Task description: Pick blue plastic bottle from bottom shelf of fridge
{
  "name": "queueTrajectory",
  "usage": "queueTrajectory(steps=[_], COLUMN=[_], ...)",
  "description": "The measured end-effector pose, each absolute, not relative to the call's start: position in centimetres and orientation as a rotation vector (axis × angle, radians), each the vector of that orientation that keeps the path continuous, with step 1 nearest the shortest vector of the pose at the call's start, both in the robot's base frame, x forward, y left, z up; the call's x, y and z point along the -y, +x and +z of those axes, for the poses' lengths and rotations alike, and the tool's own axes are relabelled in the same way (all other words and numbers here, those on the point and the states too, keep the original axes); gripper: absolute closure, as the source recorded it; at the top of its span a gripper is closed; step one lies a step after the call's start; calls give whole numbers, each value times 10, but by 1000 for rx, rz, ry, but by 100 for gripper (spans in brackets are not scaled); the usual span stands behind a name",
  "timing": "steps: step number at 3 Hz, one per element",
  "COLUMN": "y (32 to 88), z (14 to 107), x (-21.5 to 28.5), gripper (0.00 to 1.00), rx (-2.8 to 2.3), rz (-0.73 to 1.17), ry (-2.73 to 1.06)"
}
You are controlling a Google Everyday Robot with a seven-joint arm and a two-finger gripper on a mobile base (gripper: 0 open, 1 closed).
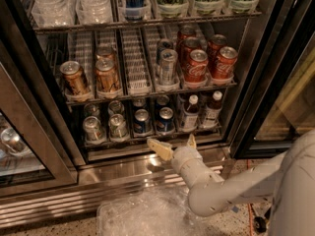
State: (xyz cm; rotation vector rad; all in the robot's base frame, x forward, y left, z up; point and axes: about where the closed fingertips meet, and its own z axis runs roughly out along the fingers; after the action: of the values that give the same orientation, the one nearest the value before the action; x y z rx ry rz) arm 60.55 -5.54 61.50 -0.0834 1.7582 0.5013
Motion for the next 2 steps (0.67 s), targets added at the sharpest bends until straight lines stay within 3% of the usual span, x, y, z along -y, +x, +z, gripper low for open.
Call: queueTrajectory(steps=[1, 2], y=[589, 583], z=[594, 581], x=[28, 38], gripper=[0, 0], rx=[-1744, -1723], rz=[396, 207], ry=[-109, -76])
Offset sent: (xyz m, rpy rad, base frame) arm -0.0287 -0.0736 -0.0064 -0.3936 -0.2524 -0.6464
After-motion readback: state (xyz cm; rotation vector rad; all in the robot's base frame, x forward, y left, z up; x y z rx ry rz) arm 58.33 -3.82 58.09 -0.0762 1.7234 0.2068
